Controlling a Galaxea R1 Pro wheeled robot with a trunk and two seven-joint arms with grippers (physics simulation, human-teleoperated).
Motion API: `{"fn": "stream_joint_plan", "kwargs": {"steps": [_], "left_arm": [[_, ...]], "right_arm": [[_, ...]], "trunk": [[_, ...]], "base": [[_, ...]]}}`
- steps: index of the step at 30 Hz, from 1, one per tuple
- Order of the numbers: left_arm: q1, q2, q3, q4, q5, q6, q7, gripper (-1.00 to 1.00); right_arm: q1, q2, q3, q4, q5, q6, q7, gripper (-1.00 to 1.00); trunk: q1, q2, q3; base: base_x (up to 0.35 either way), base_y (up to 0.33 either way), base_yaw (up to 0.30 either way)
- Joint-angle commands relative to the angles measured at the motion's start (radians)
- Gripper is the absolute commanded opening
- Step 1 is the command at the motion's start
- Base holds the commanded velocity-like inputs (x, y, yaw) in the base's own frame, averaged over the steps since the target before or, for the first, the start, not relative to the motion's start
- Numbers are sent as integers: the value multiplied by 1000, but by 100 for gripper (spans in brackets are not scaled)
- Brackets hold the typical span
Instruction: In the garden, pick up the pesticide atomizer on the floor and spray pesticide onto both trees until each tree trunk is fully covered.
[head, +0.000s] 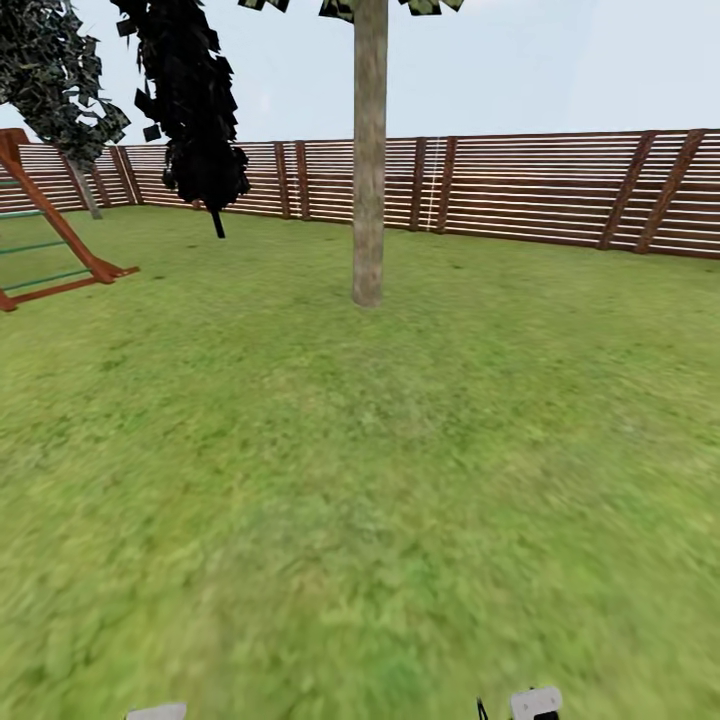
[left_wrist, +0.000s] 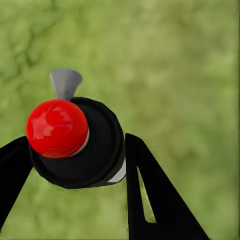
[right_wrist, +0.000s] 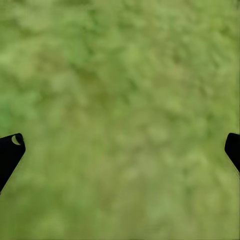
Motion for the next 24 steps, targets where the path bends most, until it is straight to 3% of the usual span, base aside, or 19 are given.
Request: {"fn": "stream_joint_plan", "kwargs": {"steps": [1,24], "left_arm": [[0,0,0,0,0,0,0,-100],[0,1,0,0,0,1,0,-100]], "right_arm": [[0,0,0,0,0,0,0,100],[0,0,0,0,0,0,0,100]], "trunk": [[0,0,0],[0,0,0]], "base": [[343,0,0],[343,0,0]]}}
